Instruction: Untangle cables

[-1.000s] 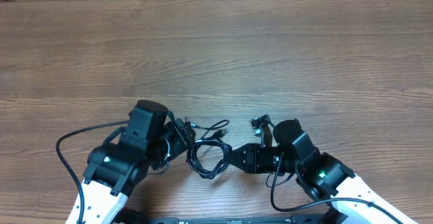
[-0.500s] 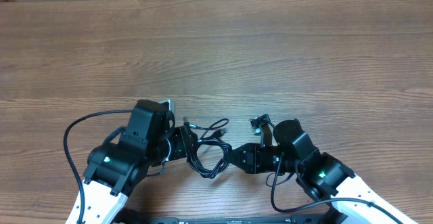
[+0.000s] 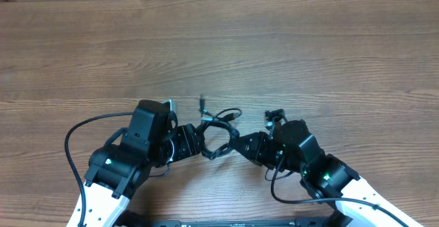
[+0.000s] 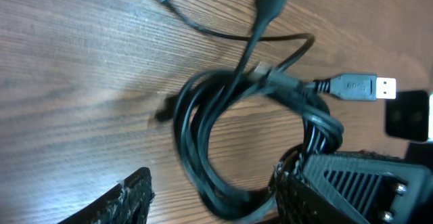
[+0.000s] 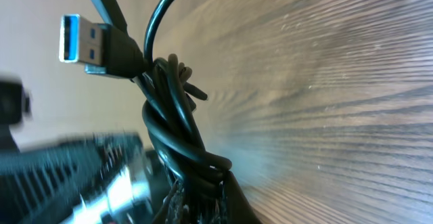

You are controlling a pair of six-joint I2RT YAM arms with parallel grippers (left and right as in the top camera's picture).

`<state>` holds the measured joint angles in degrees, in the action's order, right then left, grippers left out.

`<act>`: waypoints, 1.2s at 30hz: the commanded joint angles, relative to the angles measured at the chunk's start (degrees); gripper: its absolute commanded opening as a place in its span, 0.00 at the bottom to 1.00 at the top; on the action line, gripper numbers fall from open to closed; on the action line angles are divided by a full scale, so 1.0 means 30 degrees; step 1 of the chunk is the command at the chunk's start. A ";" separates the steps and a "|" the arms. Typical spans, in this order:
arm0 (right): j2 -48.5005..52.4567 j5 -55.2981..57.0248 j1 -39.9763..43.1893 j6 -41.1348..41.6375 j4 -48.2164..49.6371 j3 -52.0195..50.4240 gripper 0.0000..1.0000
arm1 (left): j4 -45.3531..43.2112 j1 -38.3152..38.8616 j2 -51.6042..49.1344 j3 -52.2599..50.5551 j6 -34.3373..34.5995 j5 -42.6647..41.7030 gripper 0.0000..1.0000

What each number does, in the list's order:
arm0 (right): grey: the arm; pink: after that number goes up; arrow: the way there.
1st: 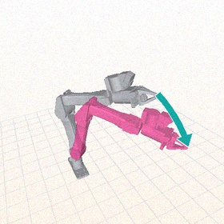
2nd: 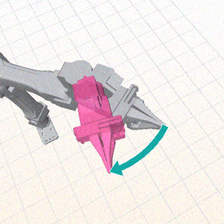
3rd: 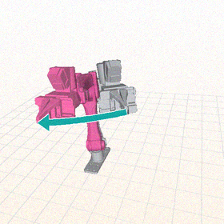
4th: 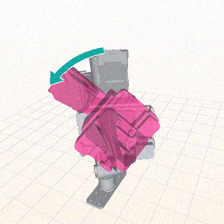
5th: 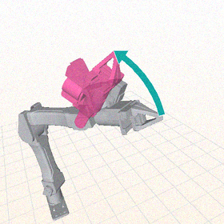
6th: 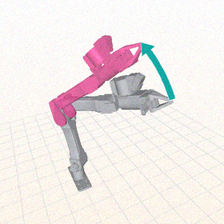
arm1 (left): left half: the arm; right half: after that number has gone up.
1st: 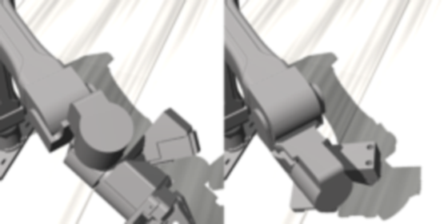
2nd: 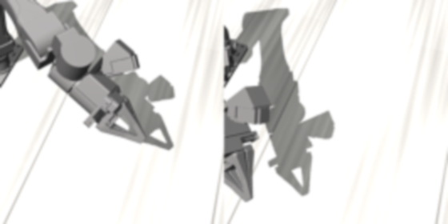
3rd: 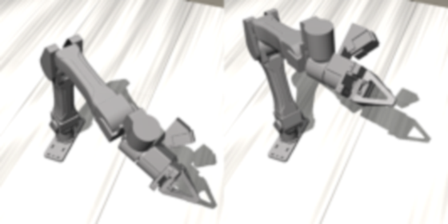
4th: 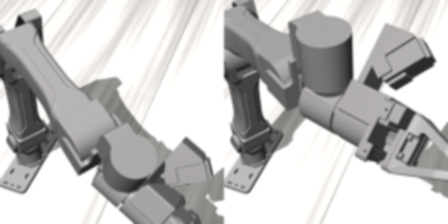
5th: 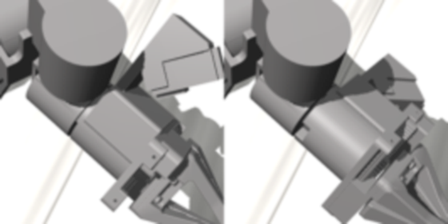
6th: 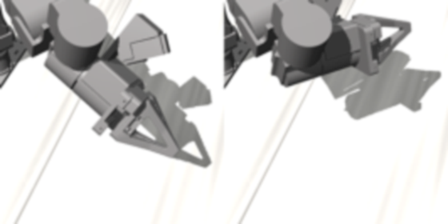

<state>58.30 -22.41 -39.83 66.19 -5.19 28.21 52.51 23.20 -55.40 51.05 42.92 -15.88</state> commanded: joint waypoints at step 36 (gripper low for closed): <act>-0.0138 -0.2426 -0.0066 1.9220 -0.3672 0.0226 0.04 | -0.0087 -0.0109 -0.1770 0.0539 0.2492 -0.0022 0.52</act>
<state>58.35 -28.32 -39.86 115.92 -16.56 28.21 52.47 23.20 -60.40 51.05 49.63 -15.86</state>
